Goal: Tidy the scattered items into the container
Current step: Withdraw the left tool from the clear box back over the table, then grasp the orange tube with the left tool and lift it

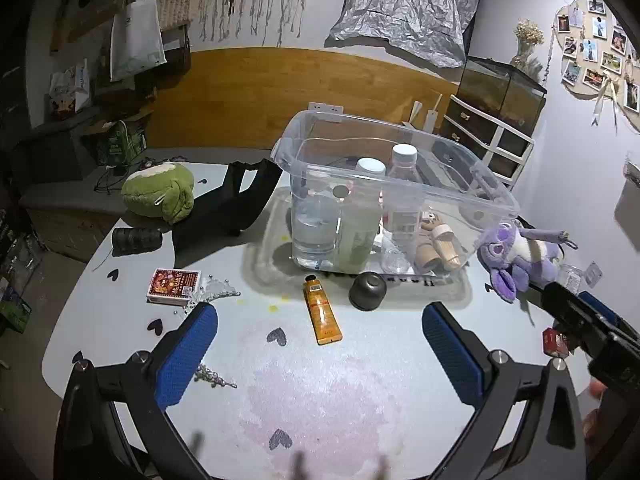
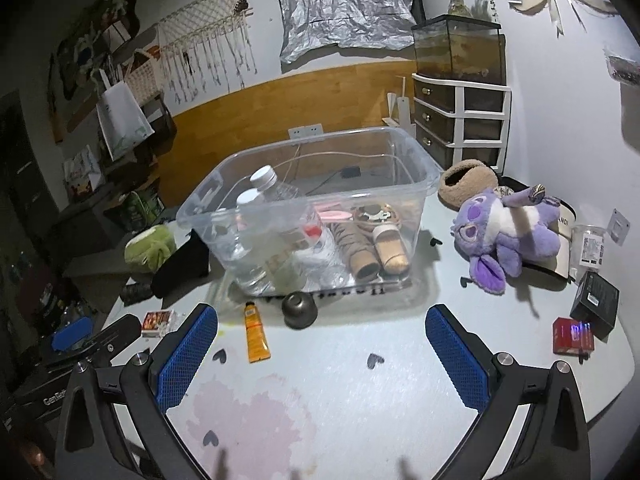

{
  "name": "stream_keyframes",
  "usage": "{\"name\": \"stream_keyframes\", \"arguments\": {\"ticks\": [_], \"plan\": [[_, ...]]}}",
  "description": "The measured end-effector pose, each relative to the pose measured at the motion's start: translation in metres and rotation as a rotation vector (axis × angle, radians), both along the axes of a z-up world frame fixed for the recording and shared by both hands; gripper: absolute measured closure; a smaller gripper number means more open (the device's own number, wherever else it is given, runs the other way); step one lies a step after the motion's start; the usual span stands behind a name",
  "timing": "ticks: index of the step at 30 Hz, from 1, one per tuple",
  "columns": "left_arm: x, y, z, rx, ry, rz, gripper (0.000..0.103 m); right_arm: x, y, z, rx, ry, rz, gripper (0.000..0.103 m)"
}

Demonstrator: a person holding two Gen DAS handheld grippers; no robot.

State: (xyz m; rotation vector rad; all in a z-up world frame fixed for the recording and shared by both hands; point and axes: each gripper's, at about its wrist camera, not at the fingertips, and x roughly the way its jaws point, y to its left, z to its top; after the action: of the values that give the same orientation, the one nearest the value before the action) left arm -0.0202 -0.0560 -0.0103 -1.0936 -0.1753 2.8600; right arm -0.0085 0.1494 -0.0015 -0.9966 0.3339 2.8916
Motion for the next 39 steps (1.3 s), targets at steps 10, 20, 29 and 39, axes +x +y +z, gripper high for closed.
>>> {"name": "stream_keyframes", "arguments": {"ticks": [10, 20, 29, 39], "plan": [[0.009, -0.016, -0.006, 0.015, -0.026, -0.033, 0.000, 0.008, -0.017, -0.005, -0.032, -0.019, 0.015, 0.000], [0.009, -0.014, -0.012, 0.002, -0.063, -0.133, 0.000, 0.009, -0.026, -0.013, -0.056, -0.050, -0.008, 0.000], [-0.016, -0.020, -0.021, 0.018, -0.096, -0.128, 0.003, 0.008, -0.020, -0.015, -0.042, -0.065, -0.058, 0.000], [-0.095, -0.012, -0.064, 0.029, -0.169, -0.163, 0.042, 0.015, 0.015, -0.014, -0.017, -0.083, -0.188, 0.000]]}}
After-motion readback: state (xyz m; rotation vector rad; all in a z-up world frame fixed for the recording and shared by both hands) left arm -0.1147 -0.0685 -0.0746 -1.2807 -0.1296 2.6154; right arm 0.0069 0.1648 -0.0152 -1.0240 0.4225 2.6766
